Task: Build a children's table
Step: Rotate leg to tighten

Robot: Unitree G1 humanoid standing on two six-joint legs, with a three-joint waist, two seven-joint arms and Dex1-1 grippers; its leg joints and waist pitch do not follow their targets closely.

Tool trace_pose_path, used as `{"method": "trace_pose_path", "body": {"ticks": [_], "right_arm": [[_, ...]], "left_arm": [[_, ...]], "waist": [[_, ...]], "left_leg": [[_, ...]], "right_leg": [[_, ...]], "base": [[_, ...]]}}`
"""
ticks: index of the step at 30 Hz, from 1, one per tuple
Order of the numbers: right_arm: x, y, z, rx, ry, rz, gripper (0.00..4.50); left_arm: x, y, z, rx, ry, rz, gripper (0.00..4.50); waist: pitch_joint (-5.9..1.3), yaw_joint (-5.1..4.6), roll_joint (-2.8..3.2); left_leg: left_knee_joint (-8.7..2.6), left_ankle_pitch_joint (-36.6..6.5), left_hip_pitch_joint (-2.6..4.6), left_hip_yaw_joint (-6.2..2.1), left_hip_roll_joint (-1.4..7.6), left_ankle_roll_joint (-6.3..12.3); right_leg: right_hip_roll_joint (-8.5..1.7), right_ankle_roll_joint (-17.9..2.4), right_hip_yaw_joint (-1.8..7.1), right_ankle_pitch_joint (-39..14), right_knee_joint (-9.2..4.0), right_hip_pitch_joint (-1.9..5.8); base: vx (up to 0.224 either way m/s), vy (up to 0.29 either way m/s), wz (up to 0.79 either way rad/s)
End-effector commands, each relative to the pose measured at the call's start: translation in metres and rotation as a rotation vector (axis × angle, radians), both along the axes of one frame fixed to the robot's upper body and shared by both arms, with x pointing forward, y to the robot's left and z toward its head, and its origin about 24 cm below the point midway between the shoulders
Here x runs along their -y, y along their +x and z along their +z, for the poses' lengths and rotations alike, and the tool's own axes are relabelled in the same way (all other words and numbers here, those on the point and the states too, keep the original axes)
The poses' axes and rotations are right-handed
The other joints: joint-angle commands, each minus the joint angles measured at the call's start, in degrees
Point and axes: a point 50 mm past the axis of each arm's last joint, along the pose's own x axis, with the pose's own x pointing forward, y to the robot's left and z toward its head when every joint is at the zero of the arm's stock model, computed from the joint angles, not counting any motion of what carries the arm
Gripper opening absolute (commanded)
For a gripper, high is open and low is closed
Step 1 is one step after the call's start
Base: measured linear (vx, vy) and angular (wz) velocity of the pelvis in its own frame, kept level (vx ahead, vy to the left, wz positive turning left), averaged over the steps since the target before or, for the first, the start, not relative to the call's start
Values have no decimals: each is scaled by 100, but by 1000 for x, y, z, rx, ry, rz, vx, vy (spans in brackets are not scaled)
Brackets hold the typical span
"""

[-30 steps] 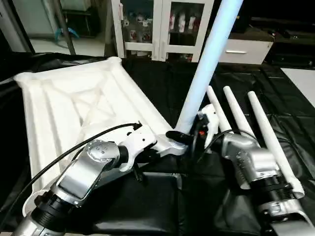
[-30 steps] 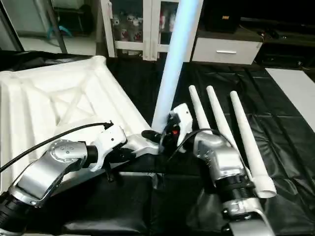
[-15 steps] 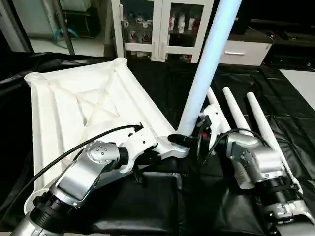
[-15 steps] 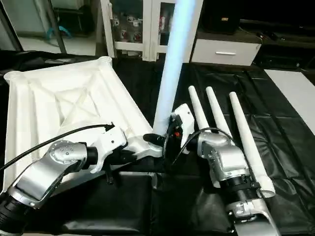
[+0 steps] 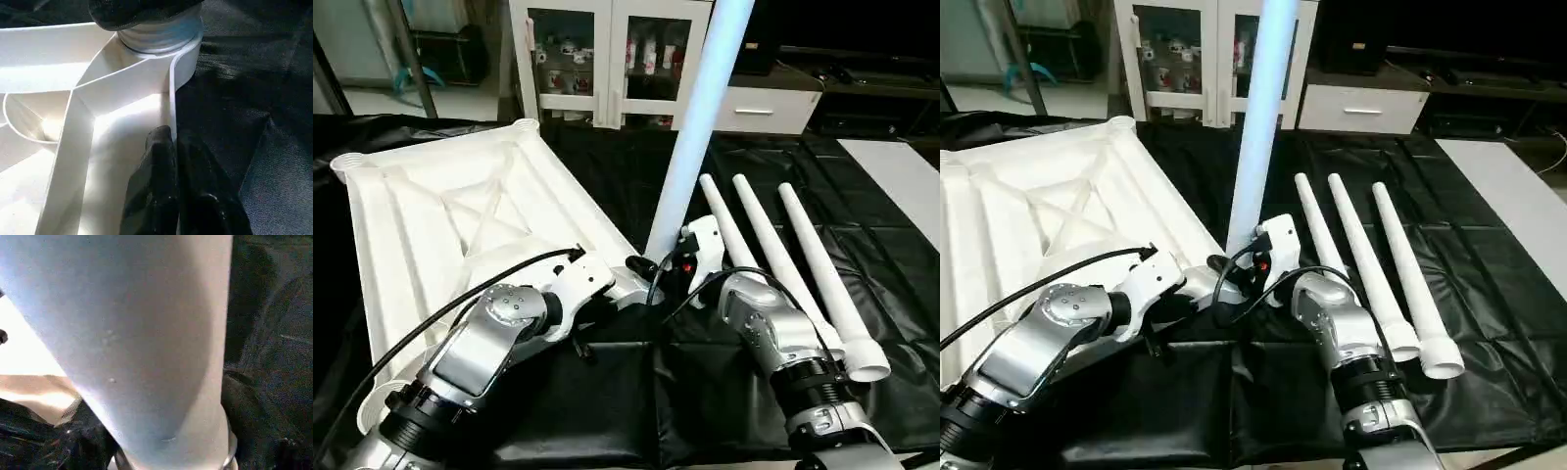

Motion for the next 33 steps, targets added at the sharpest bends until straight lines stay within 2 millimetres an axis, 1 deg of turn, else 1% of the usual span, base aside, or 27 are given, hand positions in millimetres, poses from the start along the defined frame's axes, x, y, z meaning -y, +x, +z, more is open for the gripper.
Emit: {"method": "trace_pose_path", "body": {"ticks": [1, 5, 6, 8, 9, 10, 11, 12, 13, 14, 15, 17, 18, 20, 21, 23, 24, 25, 26, 27, 30, 31, 33], "right_arm": [[14, -2, -18, -86, -43, -93, 269], [14, 0, -19, -80, -44, -103, 269], [15, 0, -19, -77, -50, -107, 269], [14, 2, -19, -72, -61, -119, 269], [14, 4, -19, -68, -72, -141, 268], [13, 10, -20, -68, -104, -238, 268], [12, 11, -20, -71, -109, -260, 268], [12, 12, -21, -77, -116, -296, 268], [12, 12, -21, -77, -116, -296, 268], [6, 16, -23, -98, -131, -388, 268], [1, 18, -24, -108, -134, -414, 267], [-9, 19, -25, -140, -133, -471, 267], [-14, 20, -26, -159, -127, -489, 267], [-22, 20, -26, -177, -124, -512, 267], [-24, 22, -26, -181, -129, -538, 267], [-27, 24, -25, -188, -130, -588, 267], [-27, 25, -24, -191, -119, -599, 267], [-27, 26, -24, -194, -107, -608, 267], [-27, 27, -23, -196, -98, -612, 267], [-28, 28, -21, -192, -83, -612, 267], [-30, 30, -18, -168, -69, -595, 267], [-30, 31, -16, -156, -67, -589, 302], [-39, 34, -5, -96, -18, -513, 337]], "left_arm": [[7, -11, -12, -64, 2, -46, 0], [7, -11, -13, -64, 3, -42, 0], [6, -11, -13, -65, -2, -37, 0], [7, -11, -12, -64, -15, -24, 0], [7, -9, -12, -58, -27, -9, 0], [12, -3, -10, -47, -72, 55, 0], [13, -1, -9, -45, -78, 66, 0], [16, 1, -9, -42, -89, 85, 0], [16, 1, -9, -42, -89, 85, 0], [24, 10, -8, -29, -111, 169, 0], [28, 14, -7, -23, -114, 195, 0], [35, 22, -6, -4, -119, 255, 0], [39, 24, -5, 3, -119, 267, 0], [45, 28, -3, 18, -124, 287, 0], [48, 31, 0, 27, -133, 303, 0], [53, 34, 5, 41, -153, 328, 0], [54, 34, 5, 40, -158, 330, 0], [55, 34, 6, 38, -161, 331, 0], [55, 34, 6, 37, -163, 331, 0], [54, 33, 5, 36, -160, 333, 0], [51, 33, 3, 35, -151, 335, 0], [50, 33, 2, 35, -149, 337, 0], [46, 34, 2, 38, -140, 337, 0]], "waist": [[-221, -9, 102], [-216, -22, 98], [-216, -26, 85], [-214, -39, 91], [-207, -52, 92], [-202, -58, 99], [-195, -84, 101], [-205, -93, 98], [-226, -102, 101], [-224, -113, 131], [-214, -125, 111], [-222, -121, 109], [-223, -109, 113], [-246, -88, 115], [-246, -81, 112], [-263, -82, 119], [-275, -68, 125], [-278, -60, 107], [-280, -57, 112], [-284, -49, 110], [-280, -44, 113], [-280, -44, 113], [-258, -55, 120]], "left_leg": [[-553, -2310, 62, -224, 282, -299], [-554, -2360, 64, -218, 285, -288], [-554, -2369, 60, -218, 285, -284], [-558, -2397, 56, -226, 286, -286], [-559, -2435, 52, -229, 286, -292], [-559, -2487, 60, -232, 283, -307], [-556, -2508, 54, -228, 274, -352], [-558, -2516, 55, -241, 272, -376], [-565, -2478, 39, -262, 266, -384], [-580, -2457, 21, -258, 274, -384], [-565, -2519, 48, -246, 258, -396], [-548, -2545, 80, -230, 244, -358], [-549, -2537, 75, -238, 244, -343], [-546, -2350, 59, -212, 241, -274], [-552, -2222, 42, -200, 246, -242], [-543, -2059, 45, -181, 238, -242], [-535, -1990, 47, -175, 243, -233], [-532, -1836, 18, -162, 243, -170], [-534, -1776, 7, -160, 243, -134], [-520, -1614, 11, -137, 242, -43], [-523, -1441, -9, -135, 252, 33], [-523, -1441, -9, -135, 252, 33], [-545, -1724, 5, -149, 263, -11]], "right_leg": [[-299, -821, 161, -2476, -500, 68], [-303, -864, 164, -2486, -507, 55], [-305, -863, 163, -2508, -508, 56], [-308, -862, 162, -2555, -507, 55], [-308, -852, 160, -2606, -516, 51], [-308, -830, 158, -2690, -529, 35], [-312, -823, 157, -2773, -541, 19], [-313, -808, 147, -2817, -537, 34], [-316, -765, 136, -2795, -524, 61], [-315, -757, 143, -2655, -524, 65], [-301, -757, 128, -2684, -549, 28], [-301, -735, 135, -2720, -568, 8], [-304, -716, 130, -2718, -570, 18], [-298, -738, 143, -2412, -553, 34], [-296, -782, 150, -2207, -538, 45], [-284, -866, 146, -1942, -505, 60], [-294, -900, 150, -1819, -493, 65], [-293, -950, 156, -1580, -467, 94], [-294, -973, 154, -1502, -459, 107], [-289, -1036, 154, -1298, -447, 115], [-296, -1104, 147, -1186, -433, 148], [-296, -1104, 147, -1186, -433, 148], [-297, -1069, 136, -1594, -467, 128]], "base": [[0, 0, 0], [0, 0, 0], [0, 0, 0], [0, 0, 0], [0, 0, 0], [0, 0, 0], [0, 0, 0], [0, 0, 0], [0, 0, 0], [0, 0, 0], [0, 0, 0], [0, 0, 0], [0, 0, 0], [0, 0, 0], [0, 0, 0], [0, 0, 0], [0, 0, 0], [0, 0, 0], [0, 0, 0], [0, 0, 0], [0, 0, 0], [0, 0, 0], [0, 0, 0]]}}
